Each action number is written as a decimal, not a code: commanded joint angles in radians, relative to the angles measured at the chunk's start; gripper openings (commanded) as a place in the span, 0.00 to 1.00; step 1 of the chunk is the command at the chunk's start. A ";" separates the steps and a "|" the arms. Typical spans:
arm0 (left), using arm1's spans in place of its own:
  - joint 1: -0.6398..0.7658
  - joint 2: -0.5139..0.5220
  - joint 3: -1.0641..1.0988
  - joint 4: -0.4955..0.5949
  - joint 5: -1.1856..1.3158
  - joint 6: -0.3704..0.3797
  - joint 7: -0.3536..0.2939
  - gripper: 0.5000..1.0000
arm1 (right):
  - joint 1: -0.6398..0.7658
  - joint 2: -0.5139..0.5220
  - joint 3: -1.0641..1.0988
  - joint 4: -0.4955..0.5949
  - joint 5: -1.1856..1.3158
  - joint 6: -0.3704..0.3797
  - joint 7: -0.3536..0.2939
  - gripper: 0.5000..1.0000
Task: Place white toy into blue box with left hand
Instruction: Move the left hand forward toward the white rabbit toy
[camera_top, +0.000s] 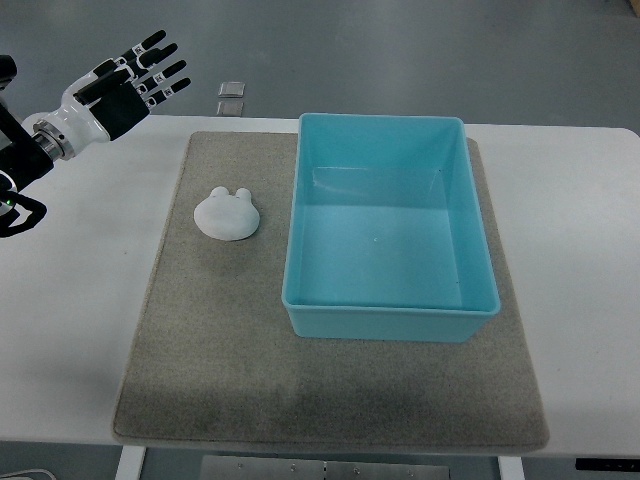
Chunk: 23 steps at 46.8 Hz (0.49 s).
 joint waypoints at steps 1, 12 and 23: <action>-0.001 -0.001 -0.001 0.000 0.000 0.000 0.000 0.99 | 0.000 0.000 0.000 0.000 0.000 0.000 0.000 0.87; -0.007 -0.001 -0.002 0.002 -0.002 0.000 -0.002 0.99 | 0.000 0.000 0.000 0.000 0.000 0.000 0.000 0.87; -0.015 -0.001 -0.004 0.041 -0.002 0.000 -0.002 0.99 | 0.000 0.000 0.000 0.000 0.000 0.000 0.000 0.87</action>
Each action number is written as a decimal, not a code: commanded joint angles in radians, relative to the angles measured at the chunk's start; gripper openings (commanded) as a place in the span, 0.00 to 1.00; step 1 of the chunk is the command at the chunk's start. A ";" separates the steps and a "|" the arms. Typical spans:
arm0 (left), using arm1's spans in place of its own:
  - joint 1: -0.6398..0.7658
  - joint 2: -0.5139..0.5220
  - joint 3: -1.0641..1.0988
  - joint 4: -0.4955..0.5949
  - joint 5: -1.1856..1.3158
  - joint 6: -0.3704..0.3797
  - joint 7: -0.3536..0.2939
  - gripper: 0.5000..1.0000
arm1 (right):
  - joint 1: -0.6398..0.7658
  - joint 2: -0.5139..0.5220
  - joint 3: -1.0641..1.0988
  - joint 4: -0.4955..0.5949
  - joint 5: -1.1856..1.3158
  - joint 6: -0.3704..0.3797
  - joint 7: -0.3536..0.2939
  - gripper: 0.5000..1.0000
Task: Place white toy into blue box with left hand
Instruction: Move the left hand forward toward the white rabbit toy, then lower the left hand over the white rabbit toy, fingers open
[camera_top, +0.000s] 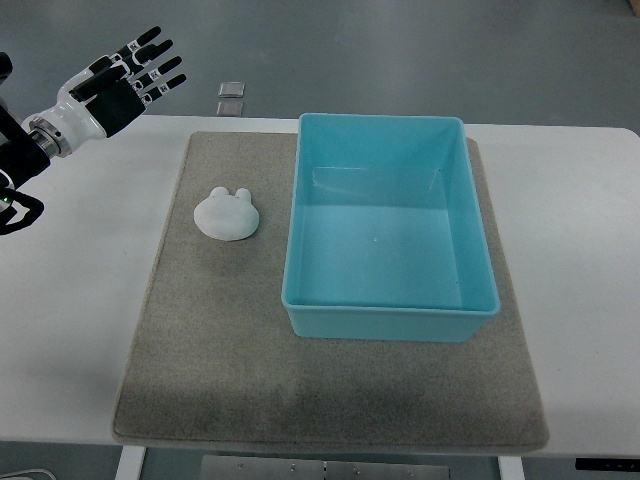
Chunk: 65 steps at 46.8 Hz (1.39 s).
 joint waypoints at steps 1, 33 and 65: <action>-0.006 0.000 -0.001 0.018 0.000 0.000 -0.001 0.99 | 0.000 0.000 0.000 0.000 0.000 0.000 0.000 0.87; -0.032 0.015 -0.002 0.017 0.666 -0.015 -0.033 0.99 | 0.000 0.000 0.000 0.000 0.000 0.000 0.000 0.87; -0.045 0.101 -0.004 -0.253 1.351 0.014 -0.191 0.98 | 0.000 0.000 0.000 0.000 0.000 0.000 0.000 0.87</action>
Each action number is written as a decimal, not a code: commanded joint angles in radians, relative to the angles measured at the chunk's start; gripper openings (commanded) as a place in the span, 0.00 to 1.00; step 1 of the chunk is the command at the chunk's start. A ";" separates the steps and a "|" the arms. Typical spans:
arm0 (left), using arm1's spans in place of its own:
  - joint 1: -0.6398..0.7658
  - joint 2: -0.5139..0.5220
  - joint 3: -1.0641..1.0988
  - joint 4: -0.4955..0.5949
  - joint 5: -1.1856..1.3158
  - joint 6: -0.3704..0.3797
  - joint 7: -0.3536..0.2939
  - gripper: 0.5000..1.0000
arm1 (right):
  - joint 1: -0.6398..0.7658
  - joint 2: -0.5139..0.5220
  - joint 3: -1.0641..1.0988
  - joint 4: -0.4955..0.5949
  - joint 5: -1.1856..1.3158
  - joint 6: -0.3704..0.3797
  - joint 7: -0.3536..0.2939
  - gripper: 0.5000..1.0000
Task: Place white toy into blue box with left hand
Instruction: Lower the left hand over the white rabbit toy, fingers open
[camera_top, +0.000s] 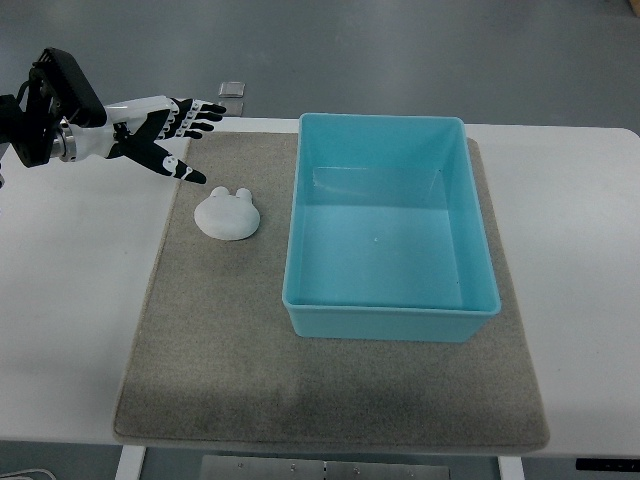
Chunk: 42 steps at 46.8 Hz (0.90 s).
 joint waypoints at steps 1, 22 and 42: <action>0.000 -0.006 0.004 -0.031 0.095 0.004 0.001 0.98 | 0.000 0.000 0.000 0.000 0.000 0.000 0.000 0.87; 0.043 -0.023 0.010 -0.168 0.459 0.165 0.001 0.97 | 0.000 0.000 0.000 0.000 0.000 0.000 0.000 0.87; 0.075 -0.025 0.026 -0.189 0.492 0.162 0.001 0.97 | 0.000 0.000 0.000 0.000 0.000 0.000 0.000 0.87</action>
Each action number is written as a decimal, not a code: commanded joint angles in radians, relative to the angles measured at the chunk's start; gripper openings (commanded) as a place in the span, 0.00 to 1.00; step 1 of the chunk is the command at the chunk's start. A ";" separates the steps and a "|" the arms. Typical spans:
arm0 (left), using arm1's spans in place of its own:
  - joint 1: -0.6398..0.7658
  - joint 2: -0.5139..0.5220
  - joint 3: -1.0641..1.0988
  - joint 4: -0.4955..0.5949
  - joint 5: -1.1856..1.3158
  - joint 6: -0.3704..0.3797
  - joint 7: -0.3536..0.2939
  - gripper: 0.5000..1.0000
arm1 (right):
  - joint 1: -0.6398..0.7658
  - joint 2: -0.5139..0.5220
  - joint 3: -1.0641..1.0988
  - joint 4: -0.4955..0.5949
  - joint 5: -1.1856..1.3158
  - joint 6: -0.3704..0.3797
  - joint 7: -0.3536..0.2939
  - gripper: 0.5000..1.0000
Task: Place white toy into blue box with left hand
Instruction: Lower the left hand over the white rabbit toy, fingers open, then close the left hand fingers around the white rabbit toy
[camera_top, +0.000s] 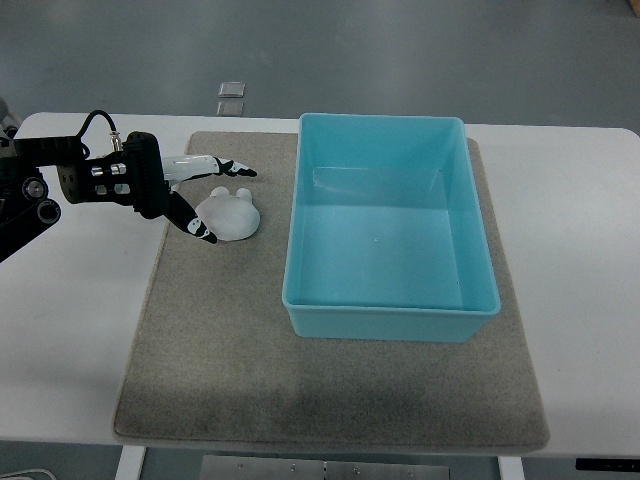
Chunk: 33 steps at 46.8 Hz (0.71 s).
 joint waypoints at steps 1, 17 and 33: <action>0.000 0.000 0.011 0.000 0.004 -0.001 0.000 0.97 | 0.000 0.000 0.000 0.000 0.000 0.000 0.000 0.87; 0.002 -0.019 0.031 0.003 0.023 0.003 0.002 0.86 | 0.000 0.000 0.000 0.000 0.000 0.000 0.000 0.87; 0.000 -0.034 0.031 0.006 0.060 0.008 0.003 0.55 | 0.000 0.000 0.000 0.000 0.000 0.000 0.000 0.87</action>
